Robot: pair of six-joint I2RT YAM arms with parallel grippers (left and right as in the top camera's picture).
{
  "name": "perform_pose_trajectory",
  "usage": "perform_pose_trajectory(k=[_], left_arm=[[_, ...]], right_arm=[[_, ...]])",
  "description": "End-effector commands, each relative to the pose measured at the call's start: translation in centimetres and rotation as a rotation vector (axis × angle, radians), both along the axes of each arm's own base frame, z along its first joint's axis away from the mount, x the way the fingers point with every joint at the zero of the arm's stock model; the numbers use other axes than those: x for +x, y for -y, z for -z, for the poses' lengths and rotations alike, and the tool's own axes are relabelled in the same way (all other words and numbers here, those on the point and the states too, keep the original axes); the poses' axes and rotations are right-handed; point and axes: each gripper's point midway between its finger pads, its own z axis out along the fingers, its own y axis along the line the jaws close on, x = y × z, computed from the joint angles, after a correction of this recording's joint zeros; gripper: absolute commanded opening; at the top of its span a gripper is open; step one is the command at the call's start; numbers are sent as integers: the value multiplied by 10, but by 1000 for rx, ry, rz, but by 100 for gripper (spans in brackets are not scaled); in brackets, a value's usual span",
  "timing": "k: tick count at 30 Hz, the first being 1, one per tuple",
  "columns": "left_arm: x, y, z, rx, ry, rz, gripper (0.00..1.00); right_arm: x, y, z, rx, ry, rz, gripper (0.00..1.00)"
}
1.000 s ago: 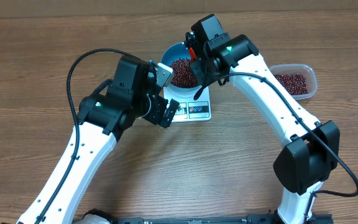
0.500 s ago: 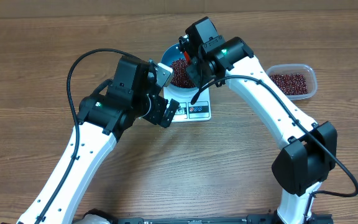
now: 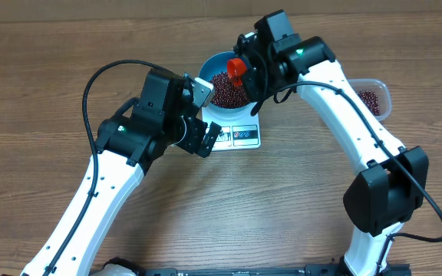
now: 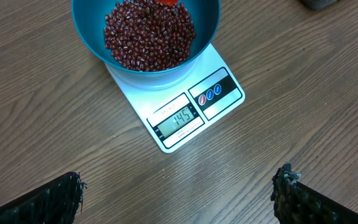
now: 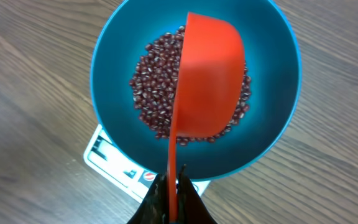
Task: Scoop item into bowl and weigh 150g on scale
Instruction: 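Tilt the red scoop with the right gripper to pour beans into the bowl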
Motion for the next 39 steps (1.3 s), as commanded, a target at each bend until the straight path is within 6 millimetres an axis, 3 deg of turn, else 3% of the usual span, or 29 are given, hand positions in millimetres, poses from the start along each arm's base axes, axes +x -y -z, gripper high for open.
perform_pose_trajectory(k=[1,15,20,29,39], left_arm=[[0,-1,-2,-4,4,-14,100],[0,-1,-2,-4,4,-14,100],[0,-1,-2,-4,4,-14,99],[0,-1,-2,-4,4,-14,99],[0,-1,-2,-4,4,-14,100]], right_arm=[[-2,-10,-38,146,22,-31,4],[-2,1,-36,145,2,-10,4],[4,10,-29,7,58,32,4],[0,2,-30,-336,244,58,4],[0,-1,-33,-355,268,66,4]])
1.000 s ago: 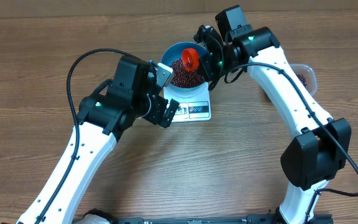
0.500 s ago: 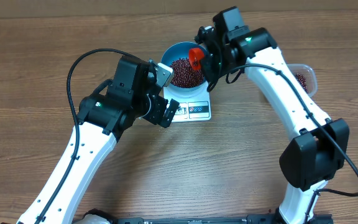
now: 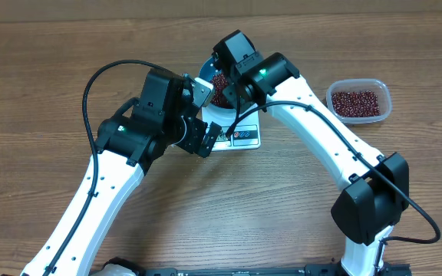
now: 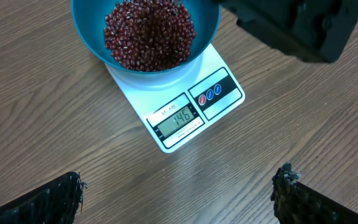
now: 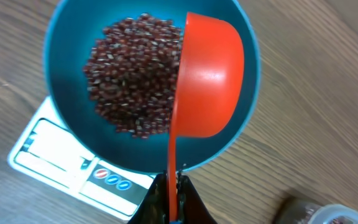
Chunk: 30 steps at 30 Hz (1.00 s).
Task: Scoop item into bowl and weigh 150g on scale
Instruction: 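Tilt the red scoop with the right gripper to pour beans into the bowl, then move the empty scoop with the right gripper back to the bean tub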
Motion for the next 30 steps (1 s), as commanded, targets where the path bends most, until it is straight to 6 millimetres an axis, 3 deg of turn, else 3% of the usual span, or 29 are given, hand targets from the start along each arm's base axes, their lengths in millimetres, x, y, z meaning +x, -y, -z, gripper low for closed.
perform_pose_trajectory(k=[1,9,14,18,22,24,30], left_arm=[[0,-1,-2,-4,4,-14,100],[0,-1,-2,-4,4,-14,100],[0,-1,-2,-4,4,-14,99],[0,-1,-2,-4,4,-14,100],[0,-1,-2,-4,4,-14,100],[0,-1,-2,-4,4,-14,99],[0,-1,-2,-4,4,-14,100]], right_arm=[[7,3,-33,29,85,26,4],[8,2,-39,115,69,44,4],[9,28,-69,303,33,72,4],[7,76,-98,405,31,145,4],[0,141,-116,446,40,277,4],[-5,172,-117,442,33,353,4],[-21,238,-101,422,-34,535,4]])
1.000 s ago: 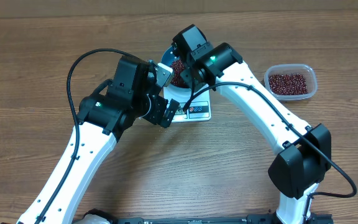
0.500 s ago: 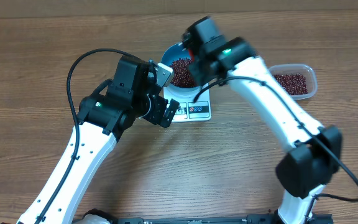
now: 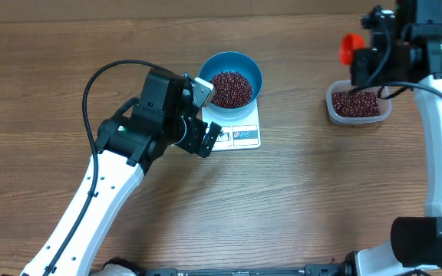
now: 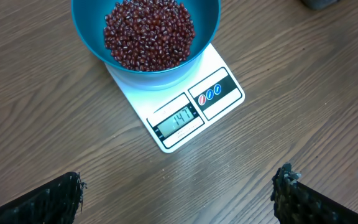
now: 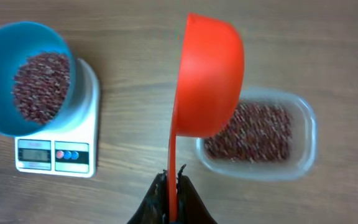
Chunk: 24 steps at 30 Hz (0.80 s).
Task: Scoop item into bowl and weigh 150g on scale
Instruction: 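Move the empty scoop with the right gripper back to the bean tub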
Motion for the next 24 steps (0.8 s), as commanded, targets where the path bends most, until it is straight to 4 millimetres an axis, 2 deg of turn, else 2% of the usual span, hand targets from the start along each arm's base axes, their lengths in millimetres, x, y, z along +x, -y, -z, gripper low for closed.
perform_pose_trajectory(k=[1,7,10,11,14,18,24], left_arm=[[0,-1,-2,-4,4,-14,99],[0,-1,-2,-4,4,-14,100],[0,-1,-2,-4,4,-14,99],[0,-1,-2,-4,4,-14,100],[0,-1,-2,-4,4,-14,100],[0,-1,-2,-4,4,-14,100],[0,-1,-2,-4,4,-14,99]], right_arm=[[-3,20,-6,22,6,49,4],[-11,40,20,28,-72,103,4],[-16,44,42,34,-129,118,4],[-20,47,56,38,-163,126,4],[-28,48,78,47,-225,135,4],[-35,47,97,54,-281,135,4],[-30,48,124,61,-314,143,4]])
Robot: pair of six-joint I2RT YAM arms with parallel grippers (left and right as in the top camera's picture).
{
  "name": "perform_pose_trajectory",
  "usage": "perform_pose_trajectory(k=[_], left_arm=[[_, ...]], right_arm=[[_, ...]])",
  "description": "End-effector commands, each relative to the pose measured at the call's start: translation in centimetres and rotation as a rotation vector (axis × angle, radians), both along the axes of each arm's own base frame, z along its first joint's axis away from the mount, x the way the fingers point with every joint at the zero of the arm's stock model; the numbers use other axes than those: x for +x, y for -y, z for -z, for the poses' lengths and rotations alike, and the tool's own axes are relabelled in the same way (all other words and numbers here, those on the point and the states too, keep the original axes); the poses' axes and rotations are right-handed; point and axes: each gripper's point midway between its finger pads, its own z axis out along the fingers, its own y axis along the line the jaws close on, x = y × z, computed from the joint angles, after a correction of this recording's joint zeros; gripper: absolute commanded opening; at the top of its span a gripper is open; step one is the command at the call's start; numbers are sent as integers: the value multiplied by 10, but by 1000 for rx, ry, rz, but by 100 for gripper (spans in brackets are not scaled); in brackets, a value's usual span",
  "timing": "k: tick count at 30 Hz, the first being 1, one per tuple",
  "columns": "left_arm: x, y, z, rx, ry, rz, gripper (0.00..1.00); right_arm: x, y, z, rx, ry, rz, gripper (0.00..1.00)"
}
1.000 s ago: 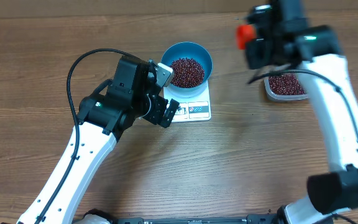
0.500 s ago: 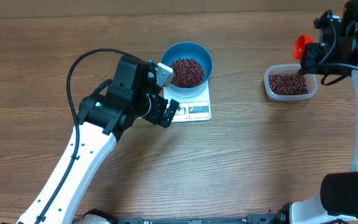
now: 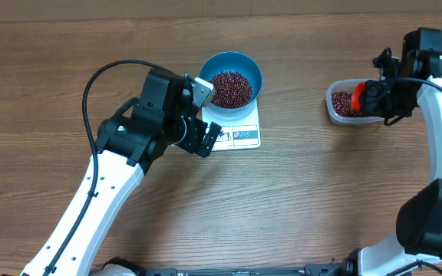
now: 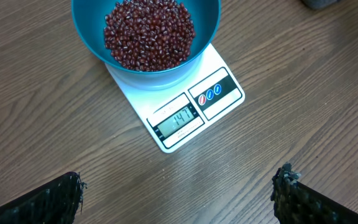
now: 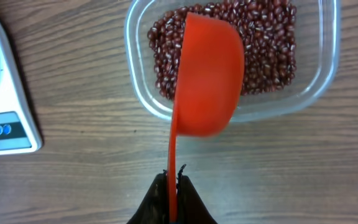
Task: Scoop item into bowl and weigh 150g on scale
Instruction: 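Move the empty scoop with the right gripper back to the bean tub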
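Note:
A blue bowl (image 4: 145,37) of red beans sits on the white scale (image 4: 185,112), whose display reads 147. My left gripper (image 4: 178,193) hovers open over bare wood in front of the scale, holding nothing. My right gripper (image 5: 174,180) is shut on the handle of the orange scoop (image 5: 207,78), which hangs over the near rim of the clear tub of red beans (image 5: 229,59). In the overhead view the scoop (image 3: 357,96) is at the tub (image 3: 342,103), far right of the bowl (image 3: 231,77).
The wooden table (image 3: 298,199) stretches between scale and tub. The scale's edge (image 5: 5,124) shows at the left of the right wrist view. My left arm (image 3: 136,134) lies just left of the scale (image 3: 236,134).
My right gripper has dropped with the scoop from above and behind the tub to just over its beans. The scale still reads 147. The left arm has not moved.
The scoop was held over the bowl with the scale at 145, then at 146 with the scoop still above the bowl. Then the right arm was away at the tub side and the scale read 147. Now the scoop is low over the tub.

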Motion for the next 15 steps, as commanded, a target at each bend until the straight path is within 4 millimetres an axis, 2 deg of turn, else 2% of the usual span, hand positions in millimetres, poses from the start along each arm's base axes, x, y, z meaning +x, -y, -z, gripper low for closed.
perform_pose_trajectory(k=[1,15], left_arm=[[0,-1,-2,-4,4,-14,99],[0,-1,-2,-4,4,-14,99]], right_arm=[[0,0,19,15,-32,13,4],[14,3,43,20,-44,28,4]])
